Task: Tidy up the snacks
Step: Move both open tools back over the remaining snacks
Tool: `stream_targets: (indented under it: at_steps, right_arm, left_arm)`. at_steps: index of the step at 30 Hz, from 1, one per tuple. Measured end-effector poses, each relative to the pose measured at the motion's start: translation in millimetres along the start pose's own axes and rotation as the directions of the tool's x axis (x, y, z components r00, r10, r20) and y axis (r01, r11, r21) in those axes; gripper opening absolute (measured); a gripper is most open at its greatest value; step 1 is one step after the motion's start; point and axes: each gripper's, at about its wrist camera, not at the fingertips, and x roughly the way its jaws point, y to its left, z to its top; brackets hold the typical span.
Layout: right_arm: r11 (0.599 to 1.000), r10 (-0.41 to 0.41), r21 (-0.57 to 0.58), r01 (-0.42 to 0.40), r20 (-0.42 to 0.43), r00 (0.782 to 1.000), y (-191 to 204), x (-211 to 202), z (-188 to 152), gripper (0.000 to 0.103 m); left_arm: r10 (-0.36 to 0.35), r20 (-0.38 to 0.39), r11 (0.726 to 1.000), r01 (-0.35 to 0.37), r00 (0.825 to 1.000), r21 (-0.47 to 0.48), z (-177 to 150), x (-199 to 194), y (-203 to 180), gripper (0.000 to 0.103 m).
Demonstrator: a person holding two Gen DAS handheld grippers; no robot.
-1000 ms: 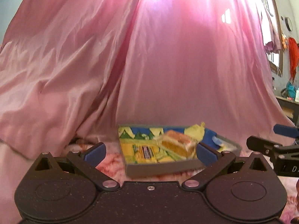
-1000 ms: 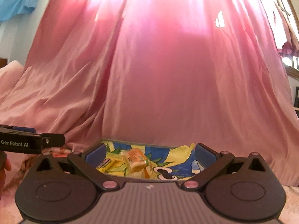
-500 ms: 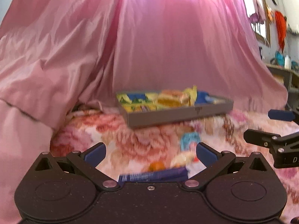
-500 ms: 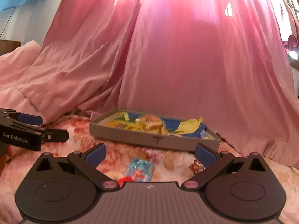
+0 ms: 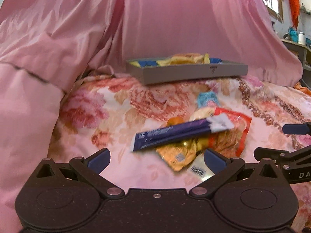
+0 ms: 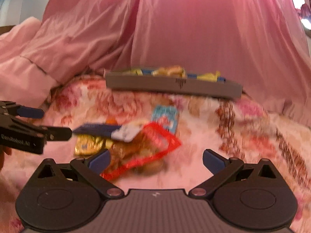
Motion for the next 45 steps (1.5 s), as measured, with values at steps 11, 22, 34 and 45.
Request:
stream_targets:
  at_steps: [11,22,34,45]
  right_arm:
    - [0.997,-0.033,0.057,0.042,-0.153,0.988,13,25,-14,0.103]
    - [0.990,-0.026,0.135,0.050,-0.175,0.984,28,44,-7,0.103]
    - [0.951,-0.135,0.252,0.178,-0.179,0.975,57,72,3,0.103]
    - [0.945,-0.198,0.226,0.238,-0.186,0.962,60,77,2,0.103]
  left_arm:
    - [0.012,-0.053,0.999,-0.014,0.998,-0.034,-8,12,9,0.102]
    - [-0.007,-0.128,0.987,-0.014,0.992,-0.158,0,40,40,0.102]
    - [-0.087,-0.121,0.994,0.078,0.989,-0.078,56,101,51,0.102]
    - [-0.305,-0.260,0.940,0.333,0.916,0.071,76,134,25,0.102]
